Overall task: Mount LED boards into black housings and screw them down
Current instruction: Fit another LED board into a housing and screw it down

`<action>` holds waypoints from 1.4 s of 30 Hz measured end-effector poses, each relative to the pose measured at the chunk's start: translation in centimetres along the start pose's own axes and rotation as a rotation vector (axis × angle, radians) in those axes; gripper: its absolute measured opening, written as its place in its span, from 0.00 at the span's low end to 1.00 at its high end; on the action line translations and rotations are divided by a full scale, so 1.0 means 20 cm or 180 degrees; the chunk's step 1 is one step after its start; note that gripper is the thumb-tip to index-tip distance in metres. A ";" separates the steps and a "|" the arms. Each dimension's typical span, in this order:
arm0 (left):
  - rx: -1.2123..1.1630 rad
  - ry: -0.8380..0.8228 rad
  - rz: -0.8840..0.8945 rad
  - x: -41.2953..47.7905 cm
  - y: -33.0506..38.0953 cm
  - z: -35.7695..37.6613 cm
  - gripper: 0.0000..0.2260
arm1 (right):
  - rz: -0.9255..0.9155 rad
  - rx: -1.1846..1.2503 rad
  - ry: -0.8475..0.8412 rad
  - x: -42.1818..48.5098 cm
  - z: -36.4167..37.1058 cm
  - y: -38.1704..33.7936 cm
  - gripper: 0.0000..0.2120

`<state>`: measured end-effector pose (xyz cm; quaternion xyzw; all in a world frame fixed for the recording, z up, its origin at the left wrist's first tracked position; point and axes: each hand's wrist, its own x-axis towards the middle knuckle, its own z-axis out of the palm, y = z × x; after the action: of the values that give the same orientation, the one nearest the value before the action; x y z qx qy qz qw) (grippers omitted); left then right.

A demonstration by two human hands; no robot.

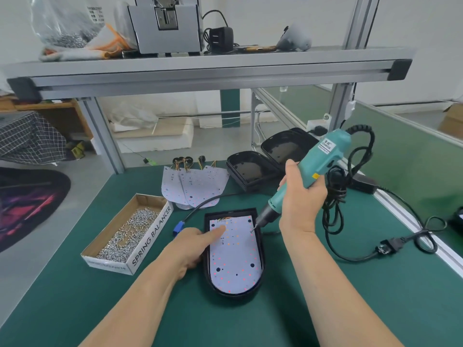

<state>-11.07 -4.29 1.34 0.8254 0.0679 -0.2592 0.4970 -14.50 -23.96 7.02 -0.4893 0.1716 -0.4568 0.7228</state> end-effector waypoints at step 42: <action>-0.3085 -0.1224 0.0417 -0.33 -0.07 0.01 0.06 | 0.0621 0.0924 0.0610 -0.30 0.04 -0.18 0.07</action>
<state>-17.31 -2.85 3.28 0.4407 0.0359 -0.3133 0.8404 -18.93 -18.85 9.34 -0.3153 0.2186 -0.4491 0.8070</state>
